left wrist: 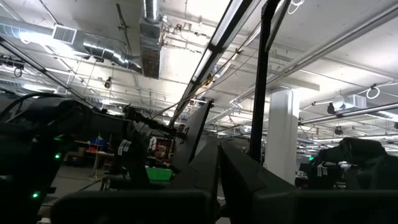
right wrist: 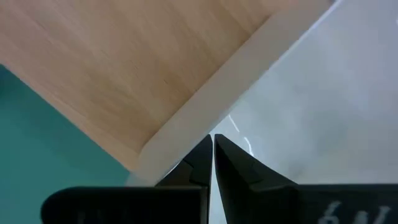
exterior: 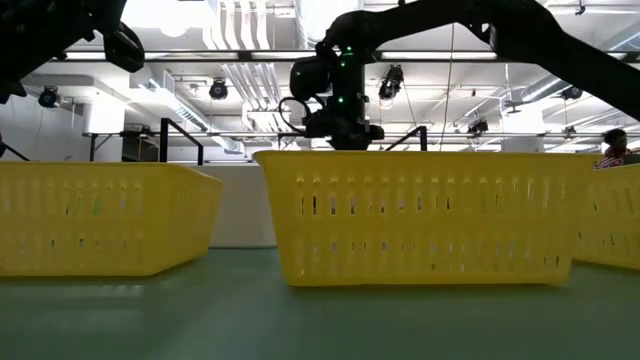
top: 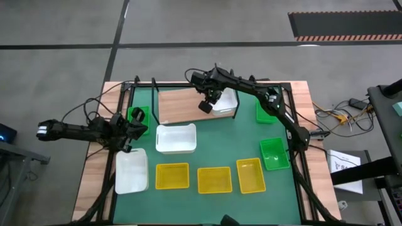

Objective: Stack baskets on shelf by color
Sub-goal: Put the right white bin on the shelf, then put the left yellow bin on the shelf

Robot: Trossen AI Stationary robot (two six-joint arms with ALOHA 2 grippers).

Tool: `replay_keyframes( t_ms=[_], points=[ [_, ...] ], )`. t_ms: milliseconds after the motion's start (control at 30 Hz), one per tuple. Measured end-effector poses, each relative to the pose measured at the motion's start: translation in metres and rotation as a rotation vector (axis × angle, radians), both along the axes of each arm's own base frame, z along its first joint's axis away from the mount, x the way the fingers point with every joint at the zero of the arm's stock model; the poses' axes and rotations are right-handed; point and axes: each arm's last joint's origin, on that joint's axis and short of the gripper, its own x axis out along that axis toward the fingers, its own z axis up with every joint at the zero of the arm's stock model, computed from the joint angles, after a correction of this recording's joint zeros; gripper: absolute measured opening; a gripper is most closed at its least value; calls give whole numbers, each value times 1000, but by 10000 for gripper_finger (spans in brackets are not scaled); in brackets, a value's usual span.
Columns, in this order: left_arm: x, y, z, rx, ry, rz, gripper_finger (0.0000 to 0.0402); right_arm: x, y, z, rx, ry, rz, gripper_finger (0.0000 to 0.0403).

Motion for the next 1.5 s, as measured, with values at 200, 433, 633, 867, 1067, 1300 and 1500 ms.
replay_keyframes(
  t_ms=[200,433,633,867,1067,1300,1500],
  points=[
    [0,0,0,0,0,0,0,1,2,2,-5,-17,-14,11],
    [0,0,0,0,0,0,0,4,2,3,-17,-49,-20,11],
    [0,0,0,3,-1,1,0,1,3,8,-21,-45,-20,11],
    [0,0,0,1,-4,4,0,-10,42,62,-119,-114,34,11],
    [-1,0,2,-3,-22,10,0,-18,129,105,-191,-271,229,11],
    [8,-2,6,-18,-12,-13,0,-58,238,92,-206,-519,499,11],
    [22,-8,13,-27,-41,-60,0,-113,296,51,-307,-736,673,11]
  ],
)
